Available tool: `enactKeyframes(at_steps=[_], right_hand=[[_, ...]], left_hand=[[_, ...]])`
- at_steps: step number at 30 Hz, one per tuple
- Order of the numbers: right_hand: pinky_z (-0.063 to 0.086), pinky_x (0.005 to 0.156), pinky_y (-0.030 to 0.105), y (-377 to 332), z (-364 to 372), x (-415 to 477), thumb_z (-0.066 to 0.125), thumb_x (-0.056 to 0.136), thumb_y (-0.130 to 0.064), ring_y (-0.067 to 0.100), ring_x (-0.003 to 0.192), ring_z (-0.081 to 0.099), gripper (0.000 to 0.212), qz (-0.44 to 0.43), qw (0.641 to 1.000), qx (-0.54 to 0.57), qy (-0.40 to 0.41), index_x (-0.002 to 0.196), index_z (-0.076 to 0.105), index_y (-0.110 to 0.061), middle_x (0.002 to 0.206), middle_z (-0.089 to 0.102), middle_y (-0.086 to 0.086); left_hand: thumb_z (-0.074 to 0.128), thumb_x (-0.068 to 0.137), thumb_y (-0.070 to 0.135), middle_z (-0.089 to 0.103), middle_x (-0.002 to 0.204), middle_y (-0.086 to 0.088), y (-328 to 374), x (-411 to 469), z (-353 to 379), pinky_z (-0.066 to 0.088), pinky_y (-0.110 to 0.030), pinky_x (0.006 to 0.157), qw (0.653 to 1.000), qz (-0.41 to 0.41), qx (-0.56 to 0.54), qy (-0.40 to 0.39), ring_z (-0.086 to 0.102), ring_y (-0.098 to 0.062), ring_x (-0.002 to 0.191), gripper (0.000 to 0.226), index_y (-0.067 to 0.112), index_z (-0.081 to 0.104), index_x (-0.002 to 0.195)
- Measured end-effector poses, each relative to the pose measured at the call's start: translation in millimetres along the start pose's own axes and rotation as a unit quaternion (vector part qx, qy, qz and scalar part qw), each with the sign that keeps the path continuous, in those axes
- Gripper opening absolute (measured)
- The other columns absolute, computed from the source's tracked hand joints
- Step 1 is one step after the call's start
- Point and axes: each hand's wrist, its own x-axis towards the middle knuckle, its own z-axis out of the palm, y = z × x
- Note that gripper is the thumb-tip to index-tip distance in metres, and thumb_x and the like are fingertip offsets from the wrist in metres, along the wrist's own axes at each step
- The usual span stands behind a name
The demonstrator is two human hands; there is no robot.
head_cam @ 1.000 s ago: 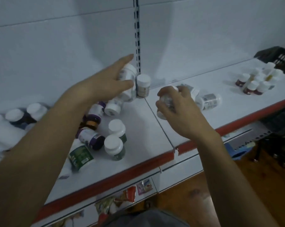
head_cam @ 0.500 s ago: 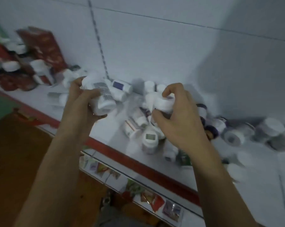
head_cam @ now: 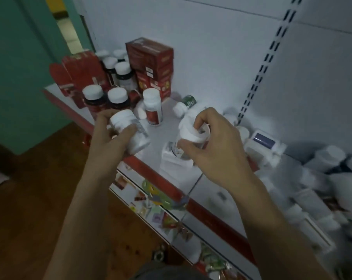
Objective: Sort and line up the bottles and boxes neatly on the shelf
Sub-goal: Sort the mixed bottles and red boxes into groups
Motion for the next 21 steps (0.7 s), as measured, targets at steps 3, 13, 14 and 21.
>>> enactKeyframes(at_steps=[3,13,14,21], right_hand=[[0.040,0.070,0.031,-4,30,33,0.081,0.079,-0.031,0.020,0.094,0.053,0.039,0.020,0.999,0.005,0.040,0.096,0.047,-0.025,0.101,0.060,-0.005],[0.034,0.071,0.019,32,89,80,0.082,0.077,-0.029,0.017,0.102,0.049,0.038,0.059,0.991,-0.091,-0.074,0.101,0.053,-0.028,0.108,0.052,-0.006],[0.036,0.075,0.017,32,85,82,0.082,0.077,-0.034,0.014,0.104,0.049,0.036,0.054,0.992,-0.082,-0.078,0.100,0.055,-0.030,0.111,0.053,-0.007],[0.045,0.082,0.021,35,58,141,0.065,0.094,-0.021,0.008,0.091,0.057,0.015,0.001,0.997,-0.075,-0.034,0.106,0.062,-0.028,0.105,0.061,-0.005]], left_hand=[[0.073,0.093,0.026,0.058,0.115,0.005,-13,35,-3,0.065,-0.038,0.072,0.999,0.001,0.044,-0.017,0.063,-0.019,0.105,0.036,0.027,0.048,0.120],[0.070,0.090,0.048,0.064,0.119,0.007,-52,102,4,0.057,-0.039,0.088,0.955,0.070,0.241,-0.157,0.063,-0.010,0.102,0.039,0.035,0.055,0.124],[0.067,0.089,0.053,0.060,0.126,0.003,-52,103,5,0.054,-0.037,0.090,0.949,0.071,0.263,-0.161,0.061,-0.015,0.107,0.045,0.038,0.051,0.129],[0.063,0.095,0.048,0.061,0.120,0.012,7,115,-15,0.053,-0.026,0.083,0.905,0.165,0.359,-0.157,0.061,-0.003,0.102,0.043,0.033,0.053,0.135]])
